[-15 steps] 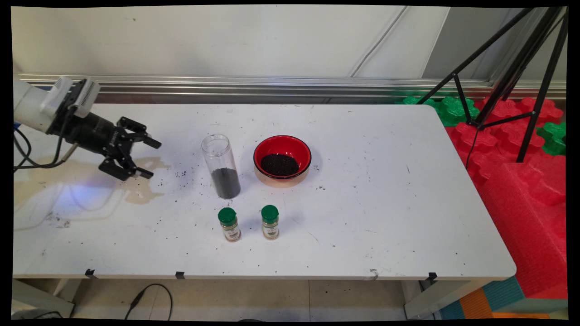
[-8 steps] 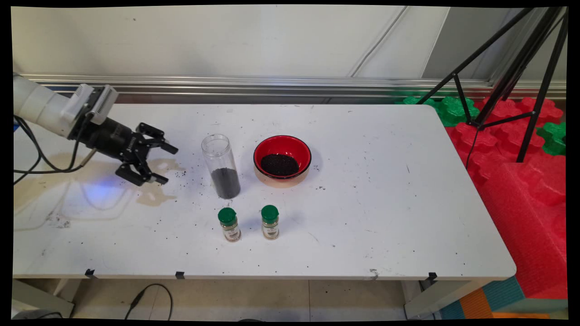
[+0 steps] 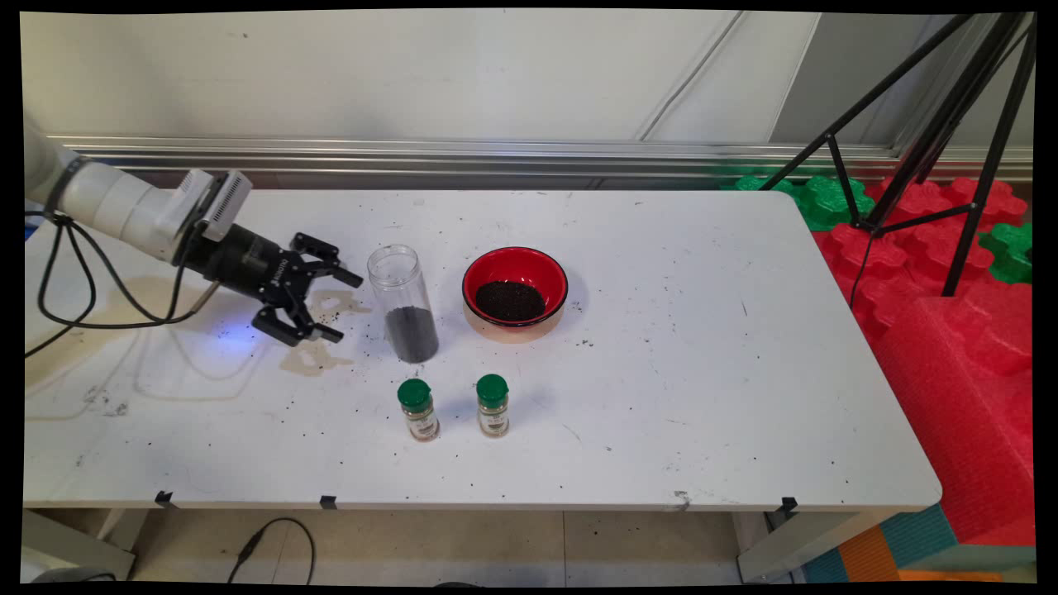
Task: Pick up the black seasoning powder from the table, then pour the black seasoning powder in the red bowl
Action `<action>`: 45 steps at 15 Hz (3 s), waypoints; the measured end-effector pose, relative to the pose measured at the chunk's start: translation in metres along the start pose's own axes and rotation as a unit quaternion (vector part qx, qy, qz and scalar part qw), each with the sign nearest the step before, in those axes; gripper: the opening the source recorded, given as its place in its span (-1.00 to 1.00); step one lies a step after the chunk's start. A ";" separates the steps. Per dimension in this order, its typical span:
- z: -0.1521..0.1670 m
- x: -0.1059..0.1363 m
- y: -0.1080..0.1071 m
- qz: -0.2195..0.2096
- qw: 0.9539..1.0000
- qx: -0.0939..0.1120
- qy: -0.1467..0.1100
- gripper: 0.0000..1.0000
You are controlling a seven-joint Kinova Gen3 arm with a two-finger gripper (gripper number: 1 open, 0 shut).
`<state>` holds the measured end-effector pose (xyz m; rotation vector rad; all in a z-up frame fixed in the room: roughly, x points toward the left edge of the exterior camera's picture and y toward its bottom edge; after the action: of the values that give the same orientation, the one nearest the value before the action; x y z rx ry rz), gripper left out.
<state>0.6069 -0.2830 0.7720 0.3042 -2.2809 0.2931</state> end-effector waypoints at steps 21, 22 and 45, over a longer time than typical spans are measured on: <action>0.078 0.004 -0.011 0.007 0.995 -0.008 0.102 1.00; 0.078 0.004 -0.011 0.006 0.995 -0.007 0.104 1.00; 0.070 0.016 -0.022 -0.020 0.989 0.027 0.144 -1.00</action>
<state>0.5550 -0.3275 0.7402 0.3131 -1.9827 0.3553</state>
